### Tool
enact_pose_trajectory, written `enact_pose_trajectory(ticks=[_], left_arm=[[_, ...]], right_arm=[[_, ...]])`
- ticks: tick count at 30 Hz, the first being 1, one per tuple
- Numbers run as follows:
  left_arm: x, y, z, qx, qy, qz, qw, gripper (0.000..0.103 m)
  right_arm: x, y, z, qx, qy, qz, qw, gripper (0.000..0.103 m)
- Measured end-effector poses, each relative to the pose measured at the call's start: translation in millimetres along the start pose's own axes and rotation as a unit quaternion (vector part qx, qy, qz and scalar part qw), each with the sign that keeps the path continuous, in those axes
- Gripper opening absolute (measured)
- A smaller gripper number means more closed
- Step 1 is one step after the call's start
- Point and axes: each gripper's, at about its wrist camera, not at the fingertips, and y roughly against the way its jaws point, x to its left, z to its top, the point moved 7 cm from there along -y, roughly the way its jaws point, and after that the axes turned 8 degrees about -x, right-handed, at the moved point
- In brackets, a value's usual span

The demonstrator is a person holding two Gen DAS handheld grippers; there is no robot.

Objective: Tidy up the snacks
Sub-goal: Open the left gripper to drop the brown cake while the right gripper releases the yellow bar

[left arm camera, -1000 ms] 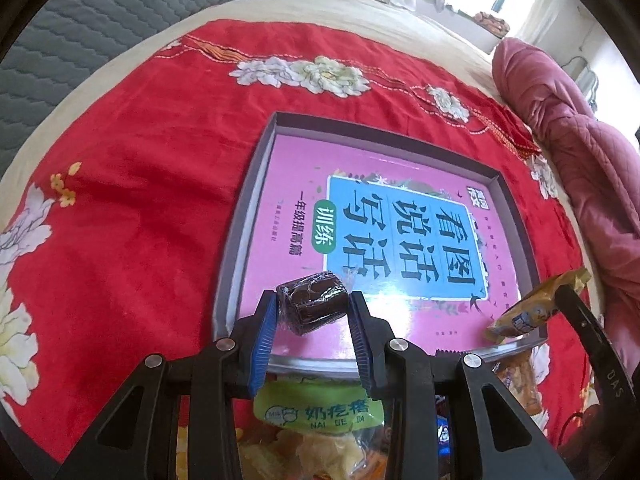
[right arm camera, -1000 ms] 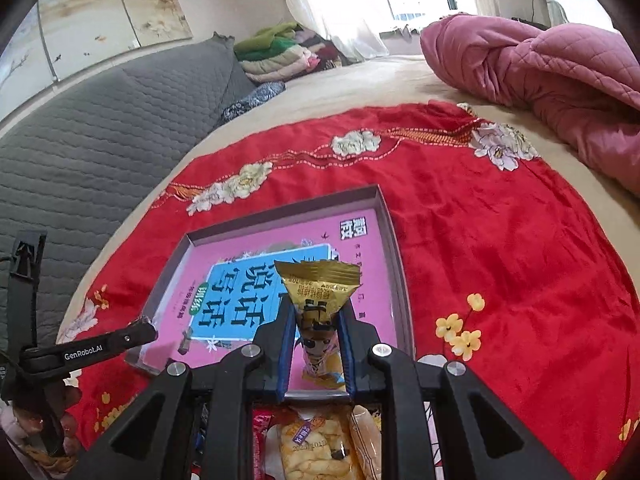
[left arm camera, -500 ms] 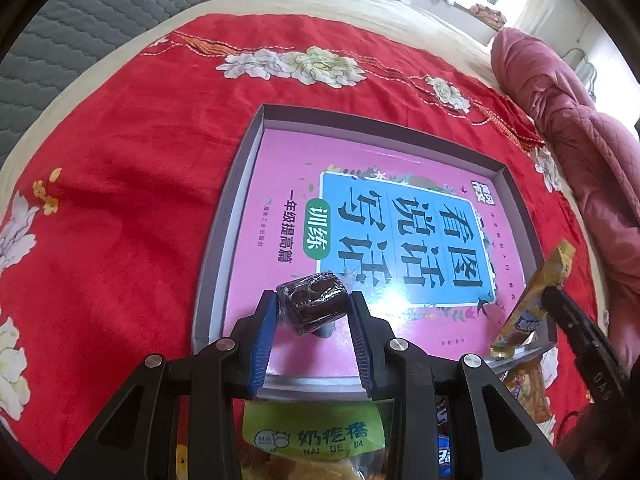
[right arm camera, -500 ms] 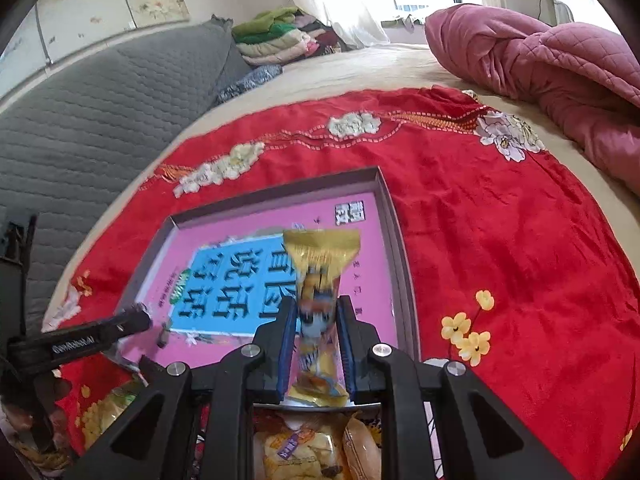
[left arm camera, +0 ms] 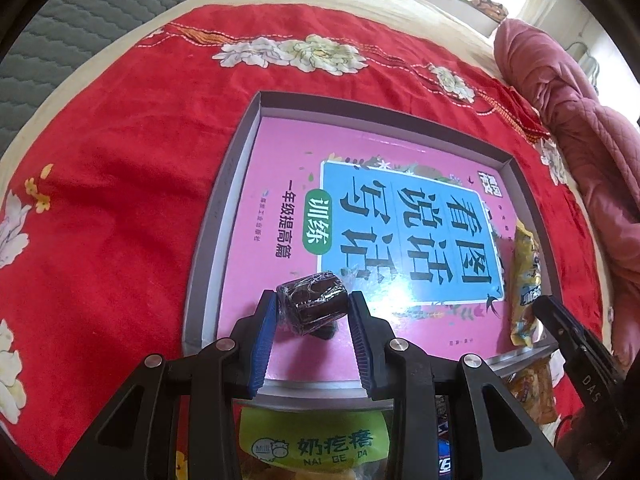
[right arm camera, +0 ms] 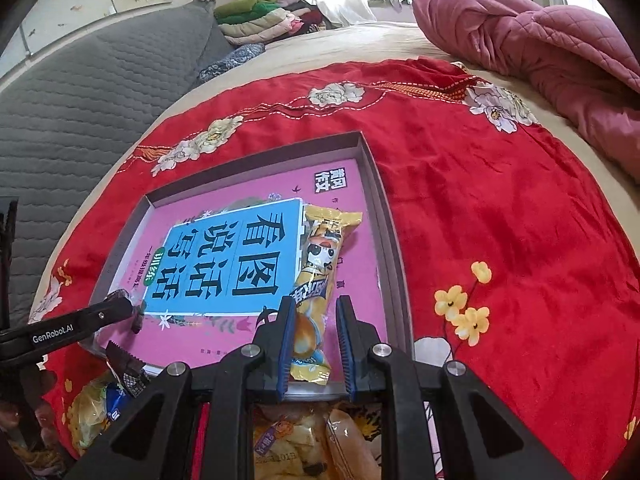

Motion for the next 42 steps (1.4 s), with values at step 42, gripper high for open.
enact_pose_trajectory(ticks=[42], left_arm=[[12.3,41.9,17.9,-0.028,0.027,-0.010,0.9992,0.058]], right_arm=[[-1.7,17.6,11.1,-0.014,-0.026,0.018,0.999,0.028]])
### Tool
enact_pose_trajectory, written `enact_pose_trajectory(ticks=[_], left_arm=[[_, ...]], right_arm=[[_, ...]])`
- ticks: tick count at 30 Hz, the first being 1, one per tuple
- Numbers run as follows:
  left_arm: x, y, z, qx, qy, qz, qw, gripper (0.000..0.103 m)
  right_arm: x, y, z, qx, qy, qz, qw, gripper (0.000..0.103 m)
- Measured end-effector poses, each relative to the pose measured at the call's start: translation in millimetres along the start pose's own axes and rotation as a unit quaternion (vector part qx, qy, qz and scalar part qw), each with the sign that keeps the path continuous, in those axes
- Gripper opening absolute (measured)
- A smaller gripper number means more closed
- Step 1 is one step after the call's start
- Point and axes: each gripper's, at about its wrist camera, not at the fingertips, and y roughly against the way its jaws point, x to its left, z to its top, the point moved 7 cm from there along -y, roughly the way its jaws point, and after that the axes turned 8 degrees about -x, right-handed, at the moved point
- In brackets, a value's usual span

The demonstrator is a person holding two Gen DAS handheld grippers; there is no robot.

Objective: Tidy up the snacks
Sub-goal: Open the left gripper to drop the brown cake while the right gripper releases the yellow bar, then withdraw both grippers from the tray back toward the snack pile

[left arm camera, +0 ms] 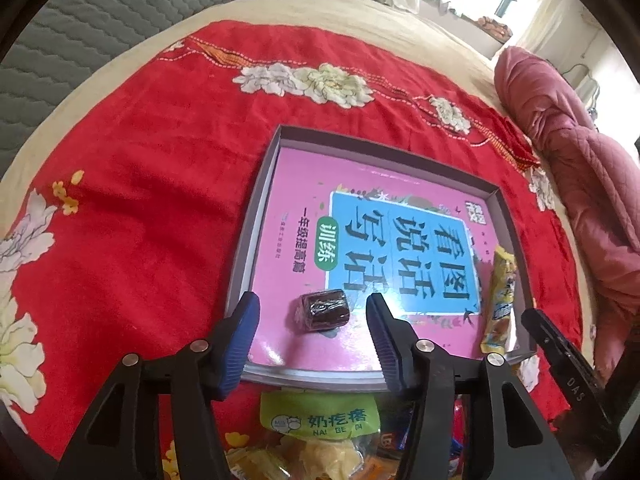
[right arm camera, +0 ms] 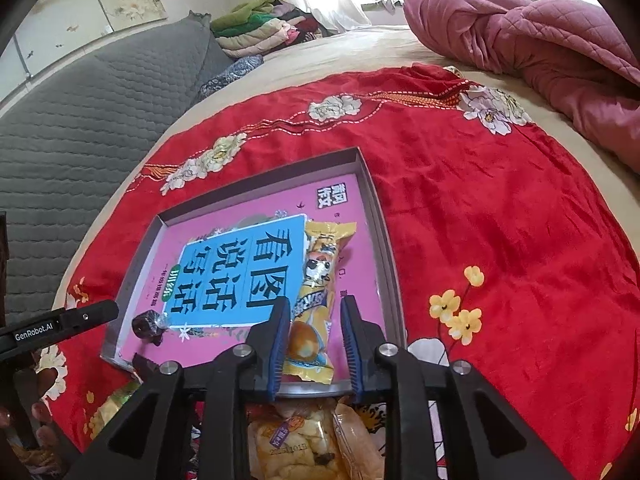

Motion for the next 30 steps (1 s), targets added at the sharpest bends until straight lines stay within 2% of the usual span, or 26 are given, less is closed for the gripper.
enact_pose_trajectory(ticks=[4,9,16,20,30], left_arm=[[-1.0,9.0,4.6,-0.007,0.001,-0.006,1.0000,0.059],[-2.2,23.2,9.7,-0.017,0.000,-0.014,0.9998,0.059],[0.3,45.8,12.6,-0.028,0.000,-0.014,0.9995,0.059],[2.9,56.5,13.4,-0.032,0.002,-0.011,0.9994,0.059],[9.7,83.5,13.4,-0.044,0.000,-0.004,0.9990,0.059]], right_arm=[[5.8,5.7,4.4,-0.012,0.011,0.004,1.000,0.029],[14.4,14.7,10.4,-0.029,0.025,0.016,0.999,0.036],[21.1,27.0,17.6,-0.046,0.027,0.036,0.998,0.038],[20.2,35.6,21.0,-0.054,0.025,0.045,0.997,0.045],[17.9,56.1,24.8,-0.069,0.014,0.064,0.995,0.046]])
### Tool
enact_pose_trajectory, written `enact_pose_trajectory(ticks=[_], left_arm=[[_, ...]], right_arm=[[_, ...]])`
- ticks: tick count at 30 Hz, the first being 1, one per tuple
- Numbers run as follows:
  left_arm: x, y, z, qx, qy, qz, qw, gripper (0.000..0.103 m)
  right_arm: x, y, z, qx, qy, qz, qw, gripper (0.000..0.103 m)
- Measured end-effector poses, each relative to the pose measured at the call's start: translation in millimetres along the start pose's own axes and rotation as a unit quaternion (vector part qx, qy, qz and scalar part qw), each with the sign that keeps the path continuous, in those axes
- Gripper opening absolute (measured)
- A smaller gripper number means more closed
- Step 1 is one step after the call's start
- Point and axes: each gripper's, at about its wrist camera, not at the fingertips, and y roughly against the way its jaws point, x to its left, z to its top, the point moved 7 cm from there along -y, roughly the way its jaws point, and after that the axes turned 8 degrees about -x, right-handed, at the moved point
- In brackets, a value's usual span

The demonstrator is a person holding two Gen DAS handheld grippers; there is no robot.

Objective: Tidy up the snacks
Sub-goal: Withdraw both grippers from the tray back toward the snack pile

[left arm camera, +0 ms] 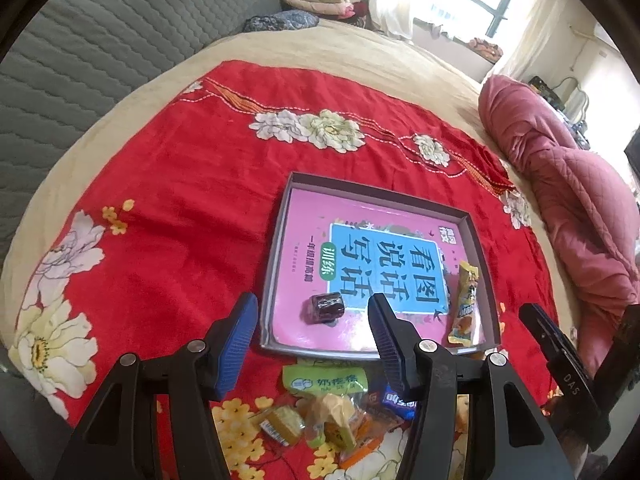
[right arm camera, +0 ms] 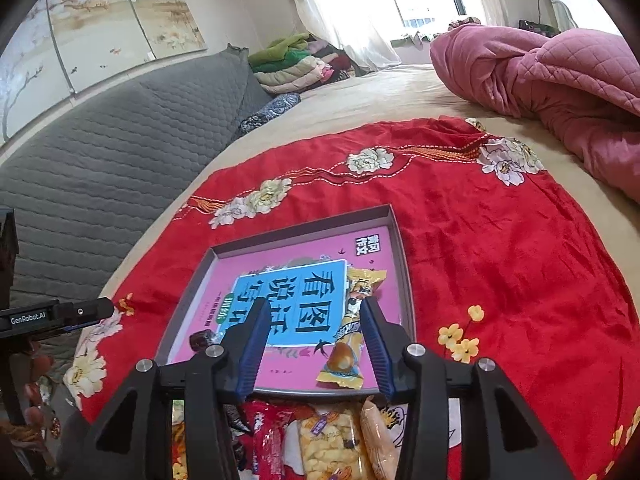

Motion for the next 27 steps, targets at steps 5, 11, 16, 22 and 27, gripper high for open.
enact_pose_trajectory(ticks=[5,11,16,22,27], left_arm=[[5.9,9.3,-3.2,0.004,0.000,0.005,1.0000,0.059],[15.8,14.1,-14.3,0.017,0.002,0.010,0.9998,0.059],[20.7,10.0,-29.4,0.033,-0.004,0.011,0.9994,0.059],[26.3,6.3,-43.9,0.047,-0.013,0.013,0.9987,0.059],[29.4,4.8,-51.1,0.055,-0.009,0.005,0.9984,0.059]], right_arm=[[1.7,12.8,0.9,-0.011,0.003,0.009,1.000,0.051],[-1.0,22.7,3.0,-0.020,-0.002,0.011,1.000,0.052],[-3.5,27.4,1.6,-0.025,0.001,0.005,1.000,0.052],[-7.7,31.8,-2.8,-0.028,0.003,-0.007,1.000,0.052],[-19.3,34.5,-5.7,-0.027,-0.009,-0.024,0.999,0.052]])
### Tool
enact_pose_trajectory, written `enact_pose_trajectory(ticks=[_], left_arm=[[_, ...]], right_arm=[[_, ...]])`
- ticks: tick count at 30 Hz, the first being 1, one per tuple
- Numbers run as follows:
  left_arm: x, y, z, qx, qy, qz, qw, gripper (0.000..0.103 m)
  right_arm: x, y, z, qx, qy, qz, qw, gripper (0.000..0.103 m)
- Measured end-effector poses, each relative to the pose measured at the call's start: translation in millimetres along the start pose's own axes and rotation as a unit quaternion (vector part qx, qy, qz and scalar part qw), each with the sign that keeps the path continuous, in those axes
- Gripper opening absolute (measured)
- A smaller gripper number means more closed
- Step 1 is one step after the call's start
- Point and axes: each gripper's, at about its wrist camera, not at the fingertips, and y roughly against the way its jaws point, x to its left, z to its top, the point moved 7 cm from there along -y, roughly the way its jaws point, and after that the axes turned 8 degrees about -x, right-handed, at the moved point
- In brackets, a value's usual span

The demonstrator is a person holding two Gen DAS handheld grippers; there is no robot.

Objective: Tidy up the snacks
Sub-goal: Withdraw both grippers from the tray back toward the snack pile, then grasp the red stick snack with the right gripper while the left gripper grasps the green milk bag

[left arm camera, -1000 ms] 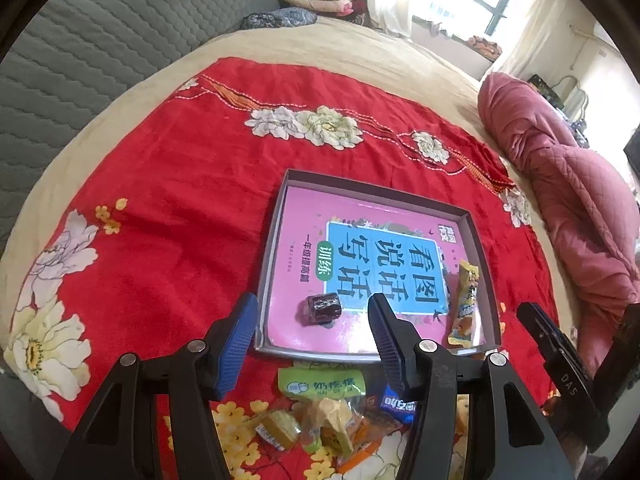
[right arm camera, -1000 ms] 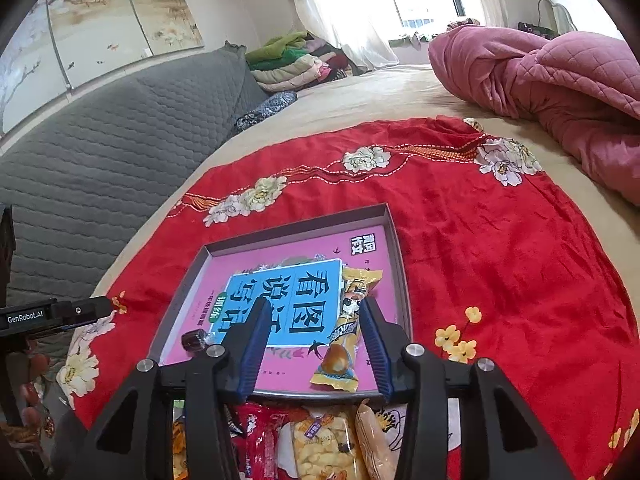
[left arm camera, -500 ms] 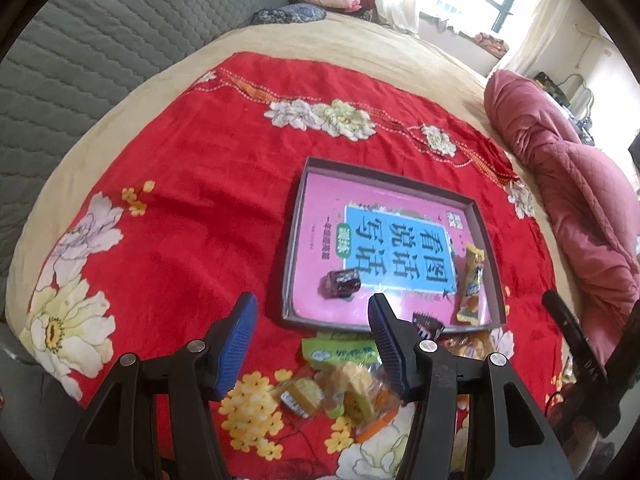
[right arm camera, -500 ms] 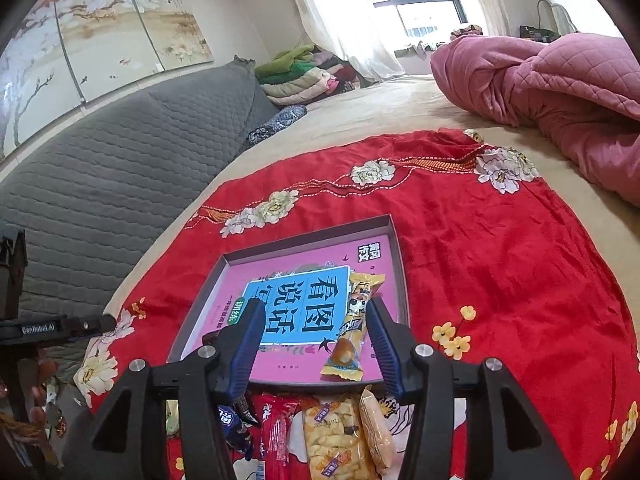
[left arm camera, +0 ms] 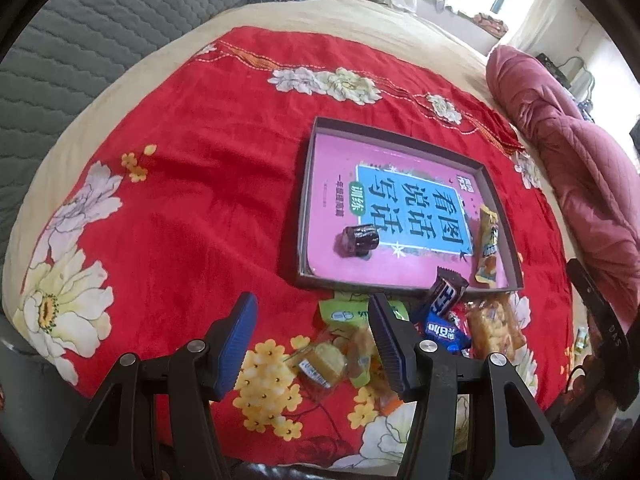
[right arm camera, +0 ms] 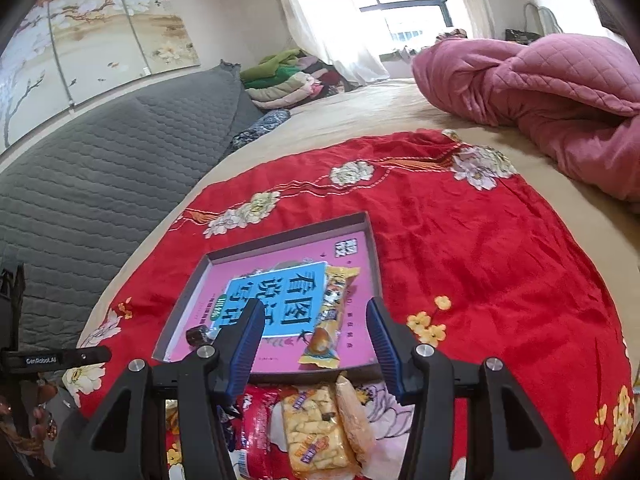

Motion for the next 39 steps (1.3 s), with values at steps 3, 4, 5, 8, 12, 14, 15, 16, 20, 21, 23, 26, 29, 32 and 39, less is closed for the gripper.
enact_pose_trajectory(ticks=[3,4,5,8,12,14,15,16,20,21,23,26,29,32,39], left_arm=[[-2.0,-1.0,-2.6,0.001,-0.002,-0.007,1.0000,0.059],[-3.1,-1.4,-3.5,0.002,-0.003,-0.009,1.0000,0.059],[-4.3,-1.9,-4.8,0.003,-0.004,-0.012,0.9999,0.059],[-9.8,-6.0,-9.8,0.009,-0.009,-0.021,0.9997,0.059],[-18.3,-12.4,-17.7,0.020,-0.017,-0.033,0.9991,0.059],[-21.2,-14.3,-21.0,0.024,-0.021,-0.037,0.9988,0.059],[-23.2,-15.7,-23.2,0.027,-0.023,-0.039,0.9986,0.059],[-24.4,-16.5,-25.0,0.029,-0.025,-0.041,0.9984,0.059],[-30.1,-21.4,-32.8,0.039,-0.030,-0.048,0.9977,0.059],[-31.1,-22.1,-34.1,0.040,-0.032,-0.048,0.9975,0.059],[-32.7,-23.6,-36.7,0.043,-0.034,-0.051,0.9972,0.059],[-32.9,-24.8,-37.9,0.044,-0.034,-0.052,0.9971,0.059],[-33.1,-26.3,-39.5,0.047,-0.033,-0.053,0.9969,0.059],[-34.6,-29.0,-41.8,0.053,-0.032,-0.057,0.9964,0.059],[-39.5,-38.1,-47.5,0.065,-0.036,-0.060,0.9954,0.059]], right_arm=[[-7.3,2.8,-3.9,0.005,-0.003,-0.011,1.000,0.053],[-9.0,4.5,-5.3,0.007,-0.002,-0.016,1.000,0.053],[-11.3,6.4,-6.8,0.007,-0.001,-0.020,1.000,0.053],[-17.7,13.2,-12.6,0.012,-0.008,-0.026,1.000,0.053],[-22.5,18.2,-21.8,0.023,-0.013,-0.031,0.999,0.053],[-22.5,19.4,-26.3,0.029,-0.013,-0.032,0.999,0.053],[-20.7,20.6,-28.6,0.031,-0.011,-0.031,0.999,0.053],[-17.9,20.7,-30.2,0.034,-0.007,-0.028,0.999,0.053],[-1.7,20.3,-41.2,0.050,0.013,-0.011,0.999,0.053],[3.9,20.5,-43.8,0.052,0.020,-0.007,0.998,0.053],[15.0,20.6,-47.8,0.056,0.035,0.001,0.998,0.053],[34.3,19.6,-56.7,0.065,0.061,0.017,0.996,0.053],[51.3,15.3,-69.4,0.083,0.085,0.028,0.993,0.053],[63.4,14.3,-78.6,0.093,0.103,0.036,0.990,0.053],[74.2,4.4,-100.1,0.132,0.131,0.040,0.982,0.052]])
